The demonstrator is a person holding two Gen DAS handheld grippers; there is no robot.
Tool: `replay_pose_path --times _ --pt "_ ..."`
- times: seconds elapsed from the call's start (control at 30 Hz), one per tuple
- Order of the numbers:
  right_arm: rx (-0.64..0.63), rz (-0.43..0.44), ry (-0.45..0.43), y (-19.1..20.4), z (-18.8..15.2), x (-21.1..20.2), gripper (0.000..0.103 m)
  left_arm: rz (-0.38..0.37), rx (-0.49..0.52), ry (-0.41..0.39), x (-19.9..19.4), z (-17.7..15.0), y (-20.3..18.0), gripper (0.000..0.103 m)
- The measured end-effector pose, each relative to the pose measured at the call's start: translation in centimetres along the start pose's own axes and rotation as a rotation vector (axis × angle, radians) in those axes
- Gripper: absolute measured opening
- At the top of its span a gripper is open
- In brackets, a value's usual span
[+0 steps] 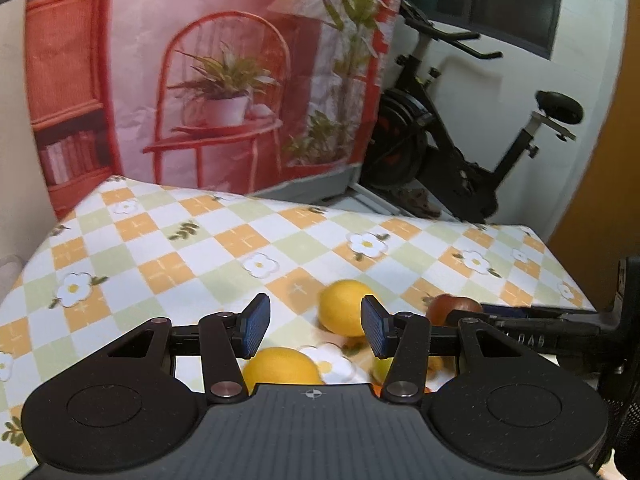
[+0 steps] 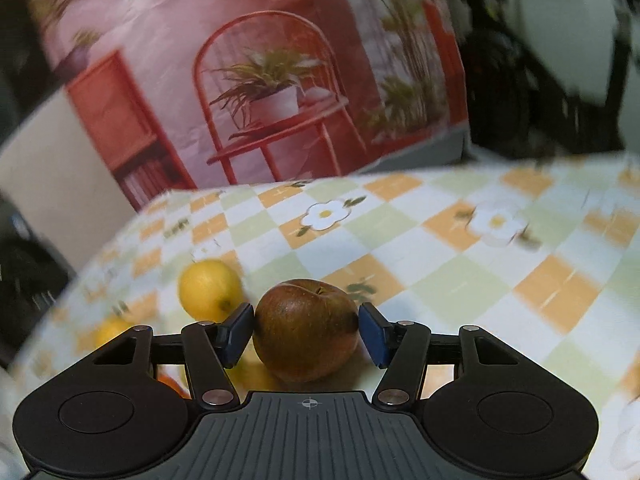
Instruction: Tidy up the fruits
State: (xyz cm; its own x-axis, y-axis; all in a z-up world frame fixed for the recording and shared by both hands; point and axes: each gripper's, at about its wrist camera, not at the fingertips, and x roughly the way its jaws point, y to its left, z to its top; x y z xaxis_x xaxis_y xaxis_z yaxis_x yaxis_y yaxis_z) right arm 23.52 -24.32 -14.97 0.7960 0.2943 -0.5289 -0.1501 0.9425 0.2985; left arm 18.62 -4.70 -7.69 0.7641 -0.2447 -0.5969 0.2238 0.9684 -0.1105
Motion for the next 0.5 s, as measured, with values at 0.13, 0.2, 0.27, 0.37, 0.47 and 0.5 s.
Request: replay_pose_path --times 0.13,0.2,0.27,0.37,0.47,0.5 --pt "-0.223 -0.041 -0.017 1.1 -1.8 -2.2 0.054 -0.066 0.006 0.040 1.1 -0.1 -1.1 0.052" --pt "-0.295 -0.046 -0.022 1.5 -3.0 -3.0 0.054 -0.108 0.014 0.064 2.0 0.0 -2.0 0.052" --pt "-0.338 -0.051 -0.036 1.8 -4.0 -3.7 0.053 -0.157 0.015 0.092 3.0 0.0 -2.9 0.052" --pt "-0.343 -0.051 -0.055 1.7 -5.0 -4.4 0.054 -0.226 0.023 0.139 4.8 -0.2 -4.5 0.052" --pt "-0.319 -0.038 -0.066 1.2 -5.2 -4.5 0.054 -0.277 0.017 0.180 6.5 -0.3 -5.8 0.046" --pt "-0.317 -0.035 -0.069 1.0 -5.3 -4.6 0.054 -0.291 0.016 0.191 7.0 -0.3 -6.1 0.044"
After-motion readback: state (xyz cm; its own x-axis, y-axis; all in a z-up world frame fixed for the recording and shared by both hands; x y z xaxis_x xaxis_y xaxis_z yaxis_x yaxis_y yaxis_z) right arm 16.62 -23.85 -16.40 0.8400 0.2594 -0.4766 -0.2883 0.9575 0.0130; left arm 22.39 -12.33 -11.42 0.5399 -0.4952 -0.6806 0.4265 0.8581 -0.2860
